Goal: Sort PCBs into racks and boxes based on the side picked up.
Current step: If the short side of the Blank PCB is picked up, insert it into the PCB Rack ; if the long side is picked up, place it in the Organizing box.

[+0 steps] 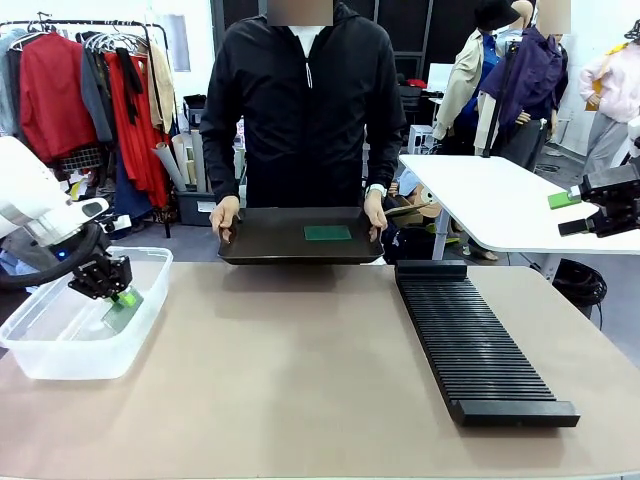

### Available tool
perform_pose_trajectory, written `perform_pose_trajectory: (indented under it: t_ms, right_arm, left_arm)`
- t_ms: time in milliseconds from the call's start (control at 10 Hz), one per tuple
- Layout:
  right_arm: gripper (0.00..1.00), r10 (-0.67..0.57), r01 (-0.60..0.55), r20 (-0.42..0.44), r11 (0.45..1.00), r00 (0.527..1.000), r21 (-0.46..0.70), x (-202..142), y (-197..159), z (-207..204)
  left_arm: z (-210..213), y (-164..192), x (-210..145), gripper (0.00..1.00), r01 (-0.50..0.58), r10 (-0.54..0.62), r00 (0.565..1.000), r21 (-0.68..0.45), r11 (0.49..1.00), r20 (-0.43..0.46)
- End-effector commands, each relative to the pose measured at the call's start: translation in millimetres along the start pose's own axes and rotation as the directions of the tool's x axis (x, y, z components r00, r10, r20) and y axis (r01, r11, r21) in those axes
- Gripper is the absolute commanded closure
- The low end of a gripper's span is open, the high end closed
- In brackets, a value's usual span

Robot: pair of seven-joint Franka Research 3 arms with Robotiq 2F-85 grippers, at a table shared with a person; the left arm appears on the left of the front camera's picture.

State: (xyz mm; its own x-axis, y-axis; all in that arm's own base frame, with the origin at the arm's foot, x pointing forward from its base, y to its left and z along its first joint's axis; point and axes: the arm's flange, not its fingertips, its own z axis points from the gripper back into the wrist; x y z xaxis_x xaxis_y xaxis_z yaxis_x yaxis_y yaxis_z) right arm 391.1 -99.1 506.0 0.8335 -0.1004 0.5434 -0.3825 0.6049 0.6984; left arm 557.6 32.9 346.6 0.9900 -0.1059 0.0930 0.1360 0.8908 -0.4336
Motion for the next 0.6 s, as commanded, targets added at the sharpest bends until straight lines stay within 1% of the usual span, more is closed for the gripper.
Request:
perform_pose_trajectory:
  t_ms: [0, 100, 200, 300, 500]
  right_arm:
    - [0.00, -0.002, 0.002, 0.004, 1.000, 1.000, 0.004, 1, 2, 0]
    - [0.00, -0.002, 0.002, 0.004, 1.000, 1.000, 0.004, 1, 2, 0]
    - [0.00, -0.002, 0.002, 0.004, 1.000, 1.000, 0.004, 1, 2, 0]
    - [0.00, -0.002, 0.002, 0.004, 1.000, 1.000, 0.004, 1, 2, 0]
    - [0.00, -0.002, 0.002, 0.004, 1.000, 1.000, 0.004, 1, 2, 0]
  left_arm:
    - [3, -1, -1, 0.32, 0.008, -0.008, 1.000, 0.000, 1.000, 0.016]
    - [8, -2, -2, 0.13, 0.005, -0.005, 1.000, 0.018, 1.000, 0.016]
    - [15, -5, -3, 0.00, 0.005, -0.005, 1.000, 0.056, 0.998, 0.011]
    - [27, -13, -4, 0.00, 0.003, -0.003, 1.000, 0.109, 0.994, 0.007]
    - [46, -30, -4, 0.00, 0.004, -0.006, 1.000, 0.174, 0.985, 0.009]
